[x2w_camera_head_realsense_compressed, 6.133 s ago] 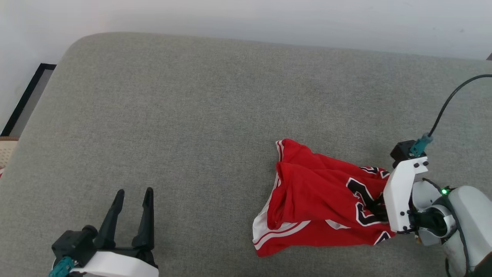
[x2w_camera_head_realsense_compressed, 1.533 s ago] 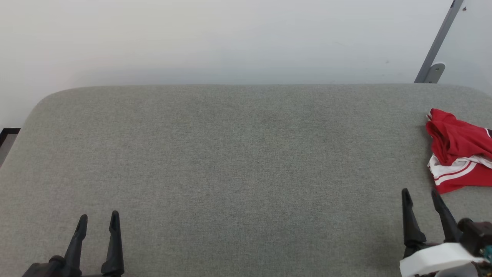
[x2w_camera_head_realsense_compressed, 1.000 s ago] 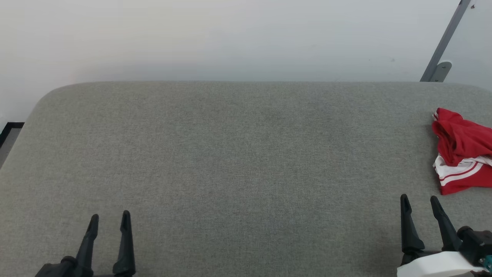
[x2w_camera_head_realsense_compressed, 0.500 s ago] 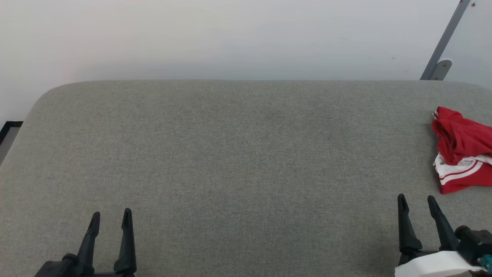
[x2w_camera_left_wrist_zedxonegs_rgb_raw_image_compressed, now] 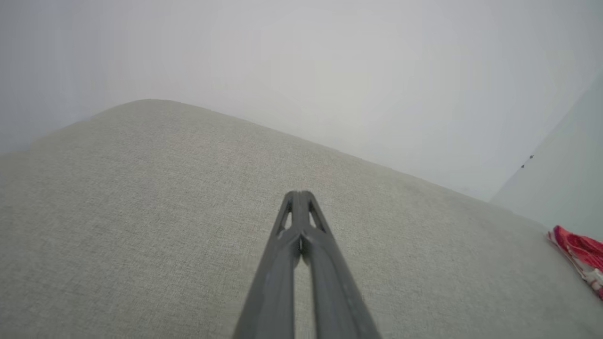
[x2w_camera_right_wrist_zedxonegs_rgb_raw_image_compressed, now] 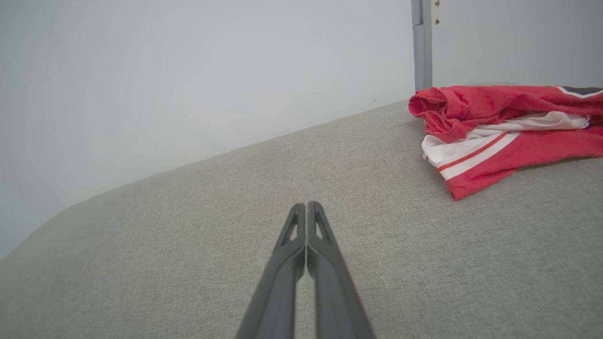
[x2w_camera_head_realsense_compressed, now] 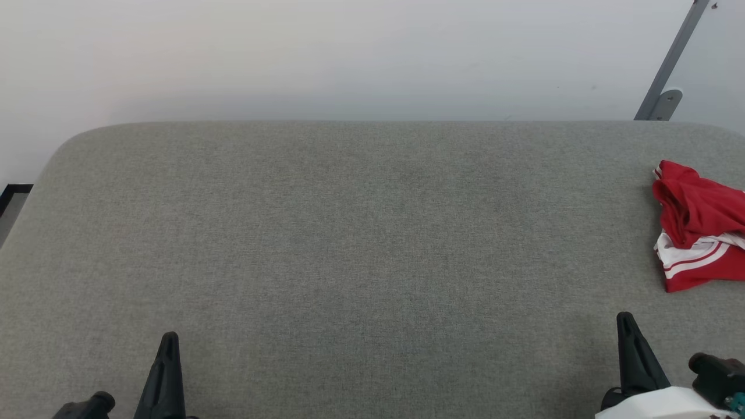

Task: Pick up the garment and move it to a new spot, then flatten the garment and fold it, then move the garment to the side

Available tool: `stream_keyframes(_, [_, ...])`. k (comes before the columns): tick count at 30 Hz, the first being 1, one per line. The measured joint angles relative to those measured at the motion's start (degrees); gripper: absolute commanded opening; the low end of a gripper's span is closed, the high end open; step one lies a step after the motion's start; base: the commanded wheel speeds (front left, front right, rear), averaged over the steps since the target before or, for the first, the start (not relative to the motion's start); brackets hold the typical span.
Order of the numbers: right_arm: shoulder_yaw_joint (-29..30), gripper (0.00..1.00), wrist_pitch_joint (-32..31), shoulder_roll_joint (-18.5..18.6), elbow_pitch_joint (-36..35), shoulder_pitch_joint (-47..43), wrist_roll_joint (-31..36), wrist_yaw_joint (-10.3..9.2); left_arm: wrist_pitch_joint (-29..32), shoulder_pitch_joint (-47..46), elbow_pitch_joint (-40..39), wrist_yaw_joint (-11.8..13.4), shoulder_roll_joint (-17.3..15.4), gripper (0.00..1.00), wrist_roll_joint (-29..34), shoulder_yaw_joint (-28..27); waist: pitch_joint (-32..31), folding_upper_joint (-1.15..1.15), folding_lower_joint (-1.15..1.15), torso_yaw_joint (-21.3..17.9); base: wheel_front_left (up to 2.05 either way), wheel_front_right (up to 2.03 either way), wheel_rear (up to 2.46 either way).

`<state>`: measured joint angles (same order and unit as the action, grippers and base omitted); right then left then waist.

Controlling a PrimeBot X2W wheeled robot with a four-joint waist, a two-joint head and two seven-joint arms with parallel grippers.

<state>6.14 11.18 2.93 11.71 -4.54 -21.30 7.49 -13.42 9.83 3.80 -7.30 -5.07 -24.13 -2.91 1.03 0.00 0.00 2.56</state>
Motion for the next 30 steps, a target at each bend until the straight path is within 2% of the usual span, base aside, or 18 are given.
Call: stream_keyframes(30, [0.02, 0.00, -6.34, -0.04, 0.77, 3.74, -26.15, 0.00, 6.39, -5.53, 4.01, 0.00, -0.03, 0.00, -26.11, -0.04, -0.22, 0.00, 0.00, -0.64, 0.00, 0.00, 0.00])
